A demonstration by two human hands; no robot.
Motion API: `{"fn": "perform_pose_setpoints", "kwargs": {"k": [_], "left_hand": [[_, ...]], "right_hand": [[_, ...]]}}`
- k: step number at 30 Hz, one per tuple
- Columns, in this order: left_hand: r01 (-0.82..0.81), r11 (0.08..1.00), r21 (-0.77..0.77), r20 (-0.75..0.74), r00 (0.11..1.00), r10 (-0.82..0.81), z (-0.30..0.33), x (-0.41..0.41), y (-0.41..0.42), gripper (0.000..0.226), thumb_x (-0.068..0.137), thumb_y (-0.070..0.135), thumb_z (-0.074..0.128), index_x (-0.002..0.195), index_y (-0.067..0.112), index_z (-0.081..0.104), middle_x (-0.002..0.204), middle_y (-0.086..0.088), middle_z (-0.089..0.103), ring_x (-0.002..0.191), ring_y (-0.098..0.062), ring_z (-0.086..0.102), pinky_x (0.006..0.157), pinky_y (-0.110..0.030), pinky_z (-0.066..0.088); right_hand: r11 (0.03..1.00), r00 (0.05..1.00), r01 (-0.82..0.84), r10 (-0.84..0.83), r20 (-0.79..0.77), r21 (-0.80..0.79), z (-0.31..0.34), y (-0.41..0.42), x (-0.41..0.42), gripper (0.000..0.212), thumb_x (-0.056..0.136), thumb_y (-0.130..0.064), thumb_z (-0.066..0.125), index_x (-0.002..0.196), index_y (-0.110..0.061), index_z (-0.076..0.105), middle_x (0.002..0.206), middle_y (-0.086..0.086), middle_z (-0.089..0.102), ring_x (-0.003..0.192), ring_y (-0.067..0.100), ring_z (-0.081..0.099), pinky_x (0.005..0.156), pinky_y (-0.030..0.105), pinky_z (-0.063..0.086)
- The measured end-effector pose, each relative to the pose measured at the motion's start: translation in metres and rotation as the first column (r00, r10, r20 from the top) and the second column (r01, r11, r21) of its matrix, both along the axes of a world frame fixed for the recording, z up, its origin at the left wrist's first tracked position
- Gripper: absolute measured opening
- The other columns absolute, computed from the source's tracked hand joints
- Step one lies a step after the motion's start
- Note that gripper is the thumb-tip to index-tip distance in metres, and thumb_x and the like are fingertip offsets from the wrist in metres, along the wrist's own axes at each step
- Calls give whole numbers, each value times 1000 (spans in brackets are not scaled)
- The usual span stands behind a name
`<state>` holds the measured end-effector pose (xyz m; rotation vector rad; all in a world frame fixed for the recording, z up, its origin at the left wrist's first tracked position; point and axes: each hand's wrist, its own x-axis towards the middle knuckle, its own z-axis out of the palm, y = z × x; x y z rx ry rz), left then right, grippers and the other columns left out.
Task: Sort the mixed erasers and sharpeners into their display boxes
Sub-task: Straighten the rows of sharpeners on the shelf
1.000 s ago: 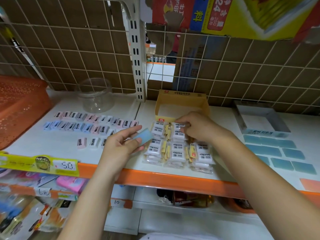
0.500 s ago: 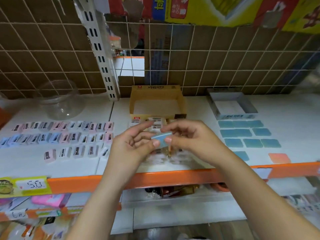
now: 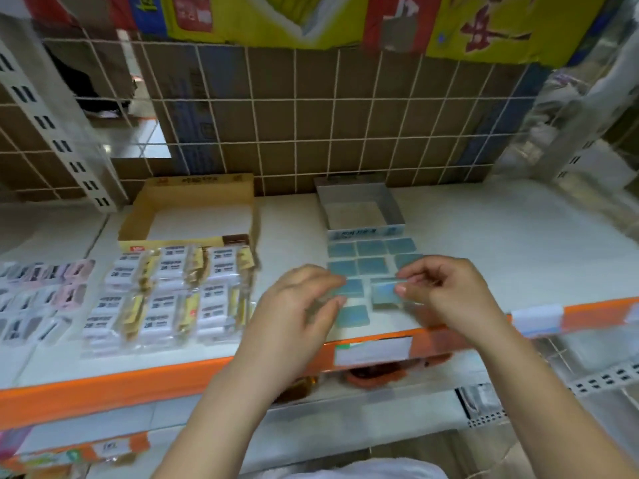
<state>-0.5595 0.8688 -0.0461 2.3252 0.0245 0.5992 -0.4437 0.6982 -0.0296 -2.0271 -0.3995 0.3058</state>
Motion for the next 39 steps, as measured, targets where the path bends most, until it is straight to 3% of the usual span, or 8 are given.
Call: {"fn": "perform_pose_setpoints", "kwargs": {"k": [5,9,14,20,26,28,31,39], "left_hand": [[14,984,179,-237,971,30,-35,20,-25,29,77,24,54,96,11,71,92,-4,66,86,-25,61,77,-23,39],[-29,966,257,-204,975,83,-47,26,-29,20,67,16,62,82,9,73,80,-1,65,77,-16,57,71,-19,36],[-49,964,261,-186,977,100,-50,30,-29,18,62,10,63,76,8,73,77,-2,65,80,-13,44,72,-18,36],[-65,956,287,-216,968,130,-34,21,-27,27,76,24,56,93,11,71,89,-2,65,82,-22,60,76,-22,38],[-232,876,422,-90,951,295,4,-13,-4,40,82,29,42,106,8,66,97,-8,63,89,-26,56,73,-32,49],[-322,831,454,-54,921,387,13,-32,10,40,82,29,42,106,7,65,99,-11,63,90,-30,58,73,-35,52],[-441,762,475,-27,858,513,21,-66,35,42,83,28,41,108,5,65,103,-15,62,94,-35,58,76,-39,52],[-616,596,515,-19,687,727,19,-181,124,44,81,31,41,103,3,66,98,-16,65,90,-35,61,78,-35,47]], "right_hand": [[982,997,-52,61,45,-179,-27,-17,11,13,68,-7,79,73,-15,70,63,-2,61,53,4,54,60,15,47],[938,962,-96,173,211,-335,-36,-21,15,14,73,-18,76,85,-12,72,76,1,65,74,13,58,73,21,43],[854,876,-144,345,337,-500,-40,-24,20,22,83,-30,65,96,-13,71,99,-1,62,99,15,44,80,20,31],[875,817,-188,392,423,-447,-35,-14,17,23,75,-22,61,91,-8,71,92,6,64,93,30,54,82,31,42],[863,677,-285,489,550,-416,-5,37,-4,32,87,-22,50,114,-12,64,118,6,59,113,28,49,97,39,40],[834,623,-343,547,559,-433,4,61,-15,34,89,-23,47,120,-15,60,125,4,55,119,26,47,100,42,41],[804,515,-451,590,622,-388,6,98,-35,37,81,-25,44,102,-7,69,102,11,66,96,32,60,82,46,52],[759,366,-566,581,727,-322,7,206,-126,38,79,-17,41,103,-5,68,106,14,66,98,33,61,88,44,49]]}}
